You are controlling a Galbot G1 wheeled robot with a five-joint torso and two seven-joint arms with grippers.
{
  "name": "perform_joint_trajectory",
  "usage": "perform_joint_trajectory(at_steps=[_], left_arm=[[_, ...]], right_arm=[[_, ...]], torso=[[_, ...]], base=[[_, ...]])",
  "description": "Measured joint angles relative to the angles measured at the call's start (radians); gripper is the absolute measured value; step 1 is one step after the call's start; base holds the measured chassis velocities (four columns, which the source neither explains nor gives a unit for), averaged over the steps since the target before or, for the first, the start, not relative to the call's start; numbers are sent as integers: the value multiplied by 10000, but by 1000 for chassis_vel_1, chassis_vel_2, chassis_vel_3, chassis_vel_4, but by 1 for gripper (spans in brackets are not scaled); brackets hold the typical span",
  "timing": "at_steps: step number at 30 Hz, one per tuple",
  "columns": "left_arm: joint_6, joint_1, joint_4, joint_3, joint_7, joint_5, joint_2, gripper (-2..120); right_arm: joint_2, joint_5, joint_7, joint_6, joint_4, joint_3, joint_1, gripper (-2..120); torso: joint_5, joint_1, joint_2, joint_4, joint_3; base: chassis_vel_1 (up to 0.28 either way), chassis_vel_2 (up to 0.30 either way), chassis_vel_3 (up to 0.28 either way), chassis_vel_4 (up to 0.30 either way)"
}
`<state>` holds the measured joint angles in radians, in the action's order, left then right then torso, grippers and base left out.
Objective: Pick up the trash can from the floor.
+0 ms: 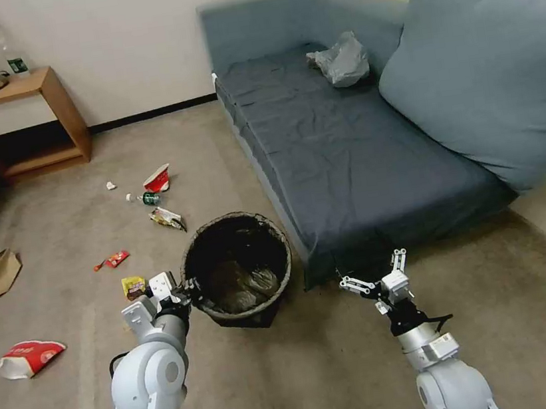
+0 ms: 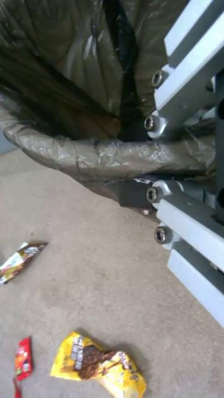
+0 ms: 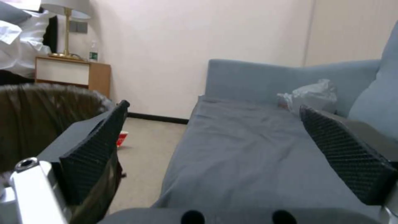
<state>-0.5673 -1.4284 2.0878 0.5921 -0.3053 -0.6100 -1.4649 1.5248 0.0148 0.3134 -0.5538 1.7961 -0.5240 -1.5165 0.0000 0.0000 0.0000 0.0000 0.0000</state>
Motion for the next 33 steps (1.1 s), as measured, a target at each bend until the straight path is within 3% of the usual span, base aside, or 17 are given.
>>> perform_joint_trajectory(at_steps=[14,33], left_arm=[[221,-297,813,-62,-143,203,-71,5],[520,-278,583,-212,-85,473,-66,5]], right_arm=[[-2,26,0,-23,-116,-30,29,100],[1,89,-3,-62,-291,-71,59,100]], torso=[[0,0,0,0,0],[0,0,0,1,0]], base=[[0,0,0,0],[0,0,0,0]])
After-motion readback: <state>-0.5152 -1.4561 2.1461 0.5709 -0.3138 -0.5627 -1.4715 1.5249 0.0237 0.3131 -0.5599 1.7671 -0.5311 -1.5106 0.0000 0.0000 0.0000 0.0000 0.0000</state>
